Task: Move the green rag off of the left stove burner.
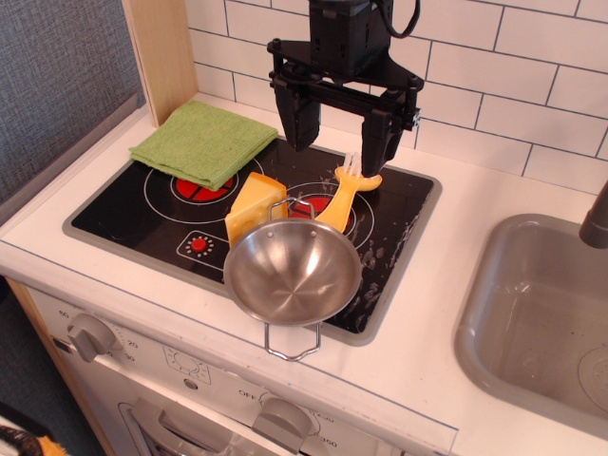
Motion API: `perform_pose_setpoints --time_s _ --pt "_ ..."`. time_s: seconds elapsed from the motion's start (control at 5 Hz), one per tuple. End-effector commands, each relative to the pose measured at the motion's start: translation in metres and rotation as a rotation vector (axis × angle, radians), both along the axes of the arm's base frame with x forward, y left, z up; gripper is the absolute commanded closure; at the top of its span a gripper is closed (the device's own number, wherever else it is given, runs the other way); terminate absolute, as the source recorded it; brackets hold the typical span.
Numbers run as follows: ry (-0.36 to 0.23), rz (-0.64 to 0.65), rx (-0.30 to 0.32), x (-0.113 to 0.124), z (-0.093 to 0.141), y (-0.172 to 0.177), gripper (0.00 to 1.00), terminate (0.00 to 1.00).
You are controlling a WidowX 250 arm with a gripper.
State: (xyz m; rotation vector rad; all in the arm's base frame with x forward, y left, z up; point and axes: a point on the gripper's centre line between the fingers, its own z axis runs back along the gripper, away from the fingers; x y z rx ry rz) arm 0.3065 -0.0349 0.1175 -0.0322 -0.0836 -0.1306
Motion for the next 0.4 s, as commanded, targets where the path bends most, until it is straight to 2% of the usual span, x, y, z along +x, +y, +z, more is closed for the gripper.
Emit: perform_pose_setpoints --time_s 0.0,0.2 --pt "0.000 0.000 0.000 0.0000 0.0000 0.0000 0.00 0.00" --pt "0.023 0.034 -0.002 0.0073 0.0004 0.0092 0.00 0.00"
